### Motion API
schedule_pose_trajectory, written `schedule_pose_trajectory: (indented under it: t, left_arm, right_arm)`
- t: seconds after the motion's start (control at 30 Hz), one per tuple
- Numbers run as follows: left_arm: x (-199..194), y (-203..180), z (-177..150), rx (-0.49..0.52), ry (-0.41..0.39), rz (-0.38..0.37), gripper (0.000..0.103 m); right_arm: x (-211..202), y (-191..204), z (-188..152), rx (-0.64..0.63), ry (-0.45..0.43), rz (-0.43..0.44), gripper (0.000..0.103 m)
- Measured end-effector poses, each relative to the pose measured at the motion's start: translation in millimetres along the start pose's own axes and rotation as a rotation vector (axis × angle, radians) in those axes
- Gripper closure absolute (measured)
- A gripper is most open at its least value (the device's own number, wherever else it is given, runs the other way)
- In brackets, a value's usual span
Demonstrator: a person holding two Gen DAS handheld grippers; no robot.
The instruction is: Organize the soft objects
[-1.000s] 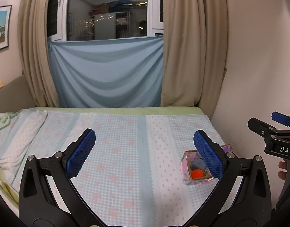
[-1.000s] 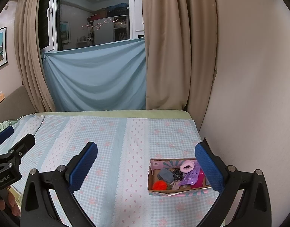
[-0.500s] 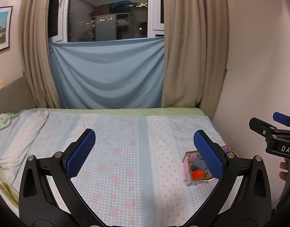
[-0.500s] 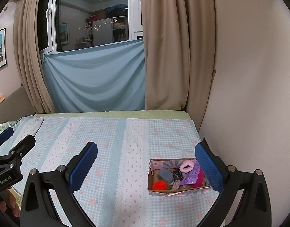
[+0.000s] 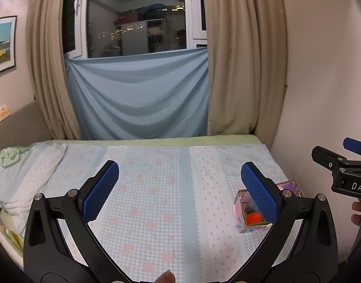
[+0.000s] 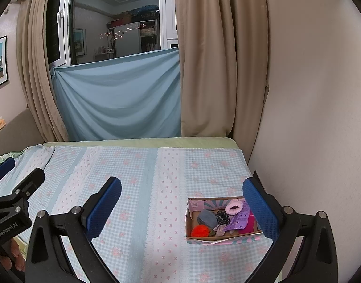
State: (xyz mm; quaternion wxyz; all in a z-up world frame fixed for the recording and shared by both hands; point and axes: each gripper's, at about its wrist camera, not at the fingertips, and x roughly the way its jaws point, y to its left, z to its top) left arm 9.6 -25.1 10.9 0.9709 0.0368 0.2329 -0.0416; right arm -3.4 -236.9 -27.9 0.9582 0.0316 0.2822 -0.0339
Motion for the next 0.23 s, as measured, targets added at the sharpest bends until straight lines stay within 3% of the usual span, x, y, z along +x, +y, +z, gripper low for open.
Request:
schedule_pose_trajectory:
  t: [0.23]
  left_arm:
    - [1.7, -1.9, -5.3, 0.002, -0.016, 0.002, 0.0]
  right_arm:
    - [1.6, 5.2, 1.8, 0.001, 0.009, -0.003, 0.0]
